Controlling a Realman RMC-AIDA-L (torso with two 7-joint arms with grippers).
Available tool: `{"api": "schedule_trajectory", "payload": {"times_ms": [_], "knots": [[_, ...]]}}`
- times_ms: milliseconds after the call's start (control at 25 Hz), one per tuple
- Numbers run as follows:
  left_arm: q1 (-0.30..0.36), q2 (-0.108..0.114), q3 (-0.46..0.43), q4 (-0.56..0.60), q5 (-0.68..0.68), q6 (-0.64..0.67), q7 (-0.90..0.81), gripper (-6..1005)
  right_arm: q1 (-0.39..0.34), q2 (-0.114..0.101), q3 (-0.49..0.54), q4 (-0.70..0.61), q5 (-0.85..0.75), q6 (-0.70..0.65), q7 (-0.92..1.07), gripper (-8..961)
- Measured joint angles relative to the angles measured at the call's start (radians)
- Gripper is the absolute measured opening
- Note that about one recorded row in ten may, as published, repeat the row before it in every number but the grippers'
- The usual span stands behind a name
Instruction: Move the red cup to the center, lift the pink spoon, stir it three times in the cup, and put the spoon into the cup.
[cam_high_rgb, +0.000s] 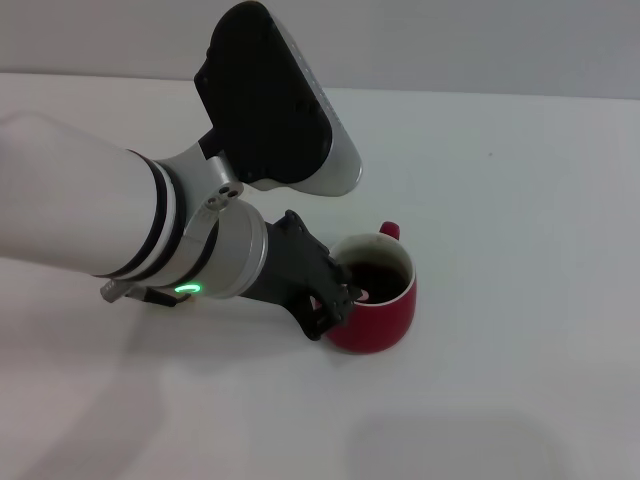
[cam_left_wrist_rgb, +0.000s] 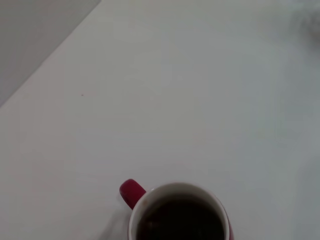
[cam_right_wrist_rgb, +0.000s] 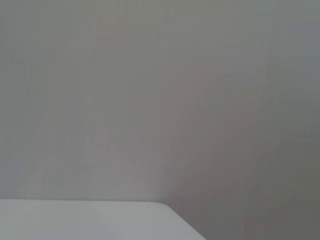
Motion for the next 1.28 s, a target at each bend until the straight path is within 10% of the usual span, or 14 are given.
{"api": "schedule_trajectory", "payload": {"times_ms": [1280], "knots": [[-0.129, -0.002, 0.0, 0.122, 0.067, 0.093, 0.009, 137, -0.007, -0.002, 0.0, 0.0, 0.0, -0.003, 0.0, -2]]}}
